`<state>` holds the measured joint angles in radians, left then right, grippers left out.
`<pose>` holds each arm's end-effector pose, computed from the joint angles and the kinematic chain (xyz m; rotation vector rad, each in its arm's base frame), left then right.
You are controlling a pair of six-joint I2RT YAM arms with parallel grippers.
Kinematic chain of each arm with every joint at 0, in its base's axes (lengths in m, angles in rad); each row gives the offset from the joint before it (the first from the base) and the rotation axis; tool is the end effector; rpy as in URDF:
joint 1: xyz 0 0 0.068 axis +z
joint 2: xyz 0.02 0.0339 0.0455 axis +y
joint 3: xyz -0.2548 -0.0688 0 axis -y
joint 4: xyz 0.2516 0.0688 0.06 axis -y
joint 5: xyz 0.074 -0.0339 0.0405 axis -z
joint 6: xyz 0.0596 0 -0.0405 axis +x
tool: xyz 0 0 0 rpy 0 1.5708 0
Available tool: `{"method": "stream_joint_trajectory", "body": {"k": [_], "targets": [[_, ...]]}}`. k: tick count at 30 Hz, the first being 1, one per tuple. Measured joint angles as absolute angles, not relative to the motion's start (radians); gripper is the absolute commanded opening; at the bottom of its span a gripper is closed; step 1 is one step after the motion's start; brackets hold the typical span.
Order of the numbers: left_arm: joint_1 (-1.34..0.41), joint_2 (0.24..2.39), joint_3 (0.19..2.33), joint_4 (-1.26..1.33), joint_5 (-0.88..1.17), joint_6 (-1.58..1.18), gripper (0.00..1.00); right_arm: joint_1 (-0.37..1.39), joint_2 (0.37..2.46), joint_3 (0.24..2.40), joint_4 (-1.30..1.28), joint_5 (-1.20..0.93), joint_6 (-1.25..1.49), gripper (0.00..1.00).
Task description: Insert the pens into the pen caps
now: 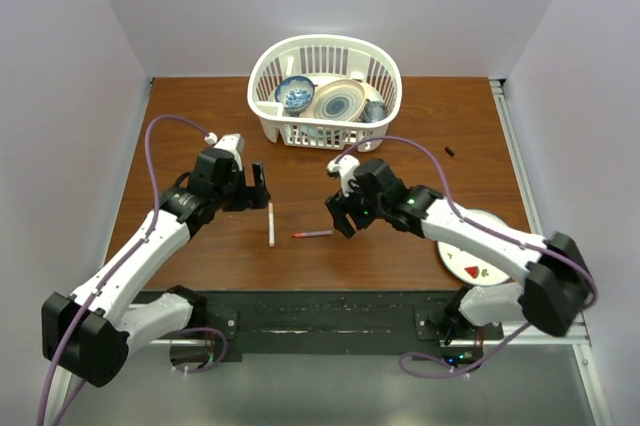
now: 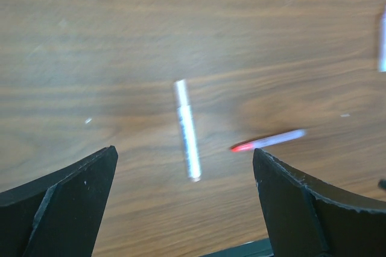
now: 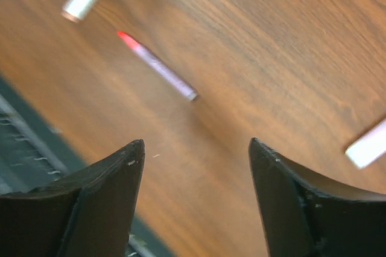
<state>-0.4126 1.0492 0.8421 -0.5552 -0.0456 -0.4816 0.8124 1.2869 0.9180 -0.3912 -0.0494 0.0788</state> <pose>0.2284 -0.0970 0.2492 -0.1047 2.3632 -0.3889 0.2054 0.2211 0.2313 -0.8787 2.2166 0.4941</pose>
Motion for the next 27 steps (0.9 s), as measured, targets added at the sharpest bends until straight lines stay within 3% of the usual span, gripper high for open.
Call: {"method": "stream_joint_trajectory", "body": {"k": [6,22,27], "targets": [[-0.413,1.047,0.833,-0.588,-0.144,-0.479,1.0,0.813,1.497,0.955,-0.355,-0.049,-0.067,0.64],[-0.406,0.903,0.833,-0.623,-0.331,-0.503,1.0,0.927,1.755,1.069,-0.263,-0.036,-0.208,0.58],[-0.406,0.895,0.833,-0.625,-0.351,-0.515,1.0,0.934,1.76,1.056,-0.248,-0.025,-0.201,0.5]]}}
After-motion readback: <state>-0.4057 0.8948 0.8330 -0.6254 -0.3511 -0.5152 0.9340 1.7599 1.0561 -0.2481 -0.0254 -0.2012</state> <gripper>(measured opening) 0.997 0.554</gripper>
